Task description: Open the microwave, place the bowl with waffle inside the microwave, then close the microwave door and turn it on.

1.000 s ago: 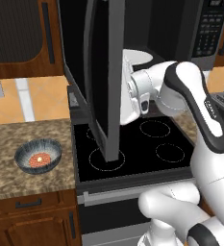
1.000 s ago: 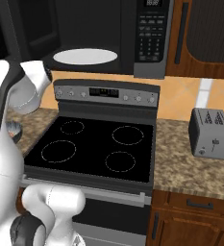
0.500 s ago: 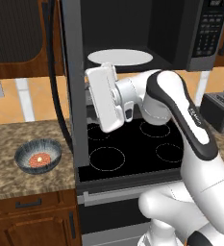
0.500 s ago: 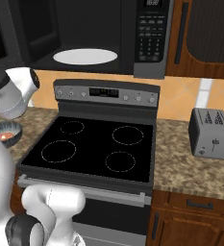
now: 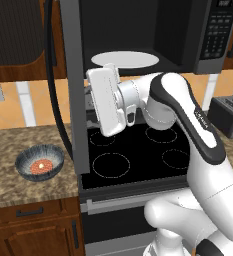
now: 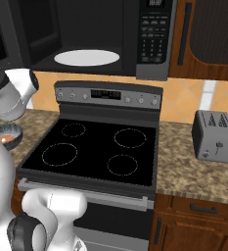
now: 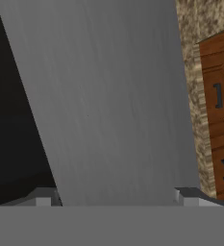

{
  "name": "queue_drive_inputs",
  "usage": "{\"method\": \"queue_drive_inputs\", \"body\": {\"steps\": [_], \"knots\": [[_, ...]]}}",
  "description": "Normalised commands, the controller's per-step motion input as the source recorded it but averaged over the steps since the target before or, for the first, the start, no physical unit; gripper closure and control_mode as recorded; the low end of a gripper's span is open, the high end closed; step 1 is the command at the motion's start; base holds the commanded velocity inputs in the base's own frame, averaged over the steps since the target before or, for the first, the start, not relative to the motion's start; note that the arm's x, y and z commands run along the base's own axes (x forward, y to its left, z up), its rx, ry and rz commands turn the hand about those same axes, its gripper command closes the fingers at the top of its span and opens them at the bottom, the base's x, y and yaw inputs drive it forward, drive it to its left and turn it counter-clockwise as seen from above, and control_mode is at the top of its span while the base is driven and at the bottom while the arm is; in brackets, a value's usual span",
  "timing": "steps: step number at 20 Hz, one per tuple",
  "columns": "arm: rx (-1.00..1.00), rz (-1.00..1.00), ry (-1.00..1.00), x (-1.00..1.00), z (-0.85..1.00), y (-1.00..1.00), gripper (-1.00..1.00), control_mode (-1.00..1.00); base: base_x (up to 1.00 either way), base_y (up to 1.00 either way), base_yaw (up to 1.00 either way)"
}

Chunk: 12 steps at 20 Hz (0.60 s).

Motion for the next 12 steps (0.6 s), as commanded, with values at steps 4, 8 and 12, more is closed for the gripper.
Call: {"method": "queue_drive_inputs", "body": {"steps": [4, 8, 12], "knots": [[0.00, -0.03, 0.02, 0.00, -0.06, -0.76, -1.00, -1.00, 0.00, 0.00, 0.00], [0.00, -0.03, 0.00, 0.00, -0.02, -0.88, -1.00, -1.00, 0.00, 0.00, 0.00], [-0.18, -0.01, 0.00, 0.07, -0.48, -0.56, -1.00, -1.00, 0.00, 0.00, 0.00]]}}
